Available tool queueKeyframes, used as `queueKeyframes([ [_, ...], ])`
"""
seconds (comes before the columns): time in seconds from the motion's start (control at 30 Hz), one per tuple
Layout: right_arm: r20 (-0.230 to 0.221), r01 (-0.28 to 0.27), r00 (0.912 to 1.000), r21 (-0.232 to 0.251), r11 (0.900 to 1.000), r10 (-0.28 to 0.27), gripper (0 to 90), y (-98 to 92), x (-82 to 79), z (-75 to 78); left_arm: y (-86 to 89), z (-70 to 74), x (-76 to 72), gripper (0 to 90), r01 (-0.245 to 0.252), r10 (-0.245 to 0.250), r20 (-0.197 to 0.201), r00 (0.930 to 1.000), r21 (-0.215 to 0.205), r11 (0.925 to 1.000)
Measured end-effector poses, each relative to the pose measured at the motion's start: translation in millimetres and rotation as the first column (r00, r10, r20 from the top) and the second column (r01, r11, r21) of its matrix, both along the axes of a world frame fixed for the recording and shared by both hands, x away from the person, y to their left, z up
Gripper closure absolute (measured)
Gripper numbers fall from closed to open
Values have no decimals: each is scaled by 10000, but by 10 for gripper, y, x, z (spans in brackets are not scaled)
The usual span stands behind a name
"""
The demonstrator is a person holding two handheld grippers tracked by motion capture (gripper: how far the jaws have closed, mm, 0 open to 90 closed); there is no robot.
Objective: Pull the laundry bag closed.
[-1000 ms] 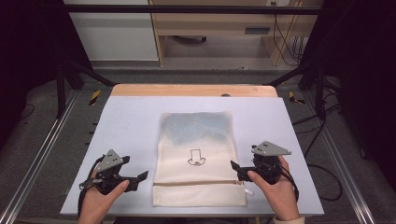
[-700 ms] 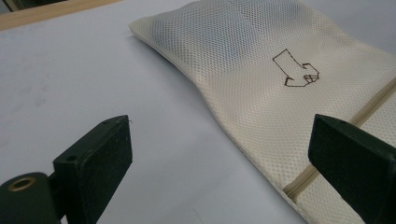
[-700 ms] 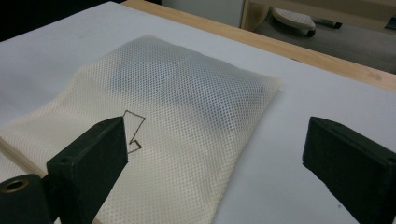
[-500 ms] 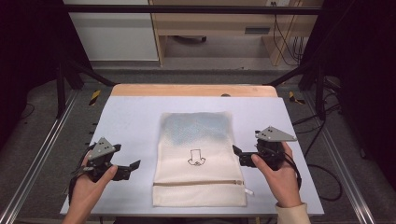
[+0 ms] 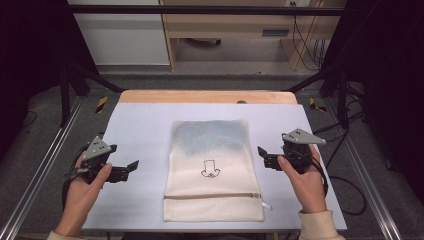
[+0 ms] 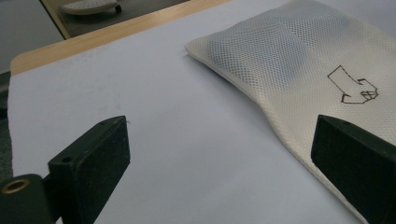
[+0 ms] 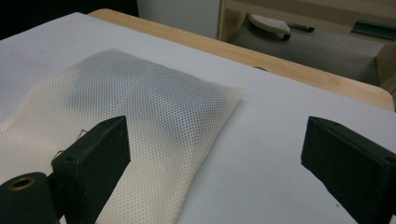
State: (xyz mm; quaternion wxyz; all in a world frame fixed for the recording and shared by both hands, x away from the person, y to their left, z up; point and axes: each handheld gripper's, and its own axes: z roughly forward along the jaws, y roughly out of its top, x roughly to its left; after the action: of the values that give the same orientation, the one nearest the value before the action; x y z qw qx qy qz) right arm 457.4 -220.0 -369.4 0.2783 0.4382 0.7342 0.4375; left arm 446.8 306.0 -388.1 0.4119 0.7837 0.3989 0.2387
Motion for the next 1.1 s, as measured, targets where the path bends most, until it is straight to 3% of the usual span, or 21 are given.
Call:
queueKeyframes([
  [0.33,76,573,9983,135,9983,-574,83,-208,18,-138,204,-84,51,46,-535,536,87,9985,-105,9985],
  [0.7,-195,1258,9919,210,9918,-1254,83,-413,1,-360,337,-228,81,46,-802,802,107,9967,35,9968],
  [1.1,-355,1574,9870,110,9875,-1569,83,-520,-49,-589,446,-393,95,46,-1110,1109,72,9938,37,9938],
])
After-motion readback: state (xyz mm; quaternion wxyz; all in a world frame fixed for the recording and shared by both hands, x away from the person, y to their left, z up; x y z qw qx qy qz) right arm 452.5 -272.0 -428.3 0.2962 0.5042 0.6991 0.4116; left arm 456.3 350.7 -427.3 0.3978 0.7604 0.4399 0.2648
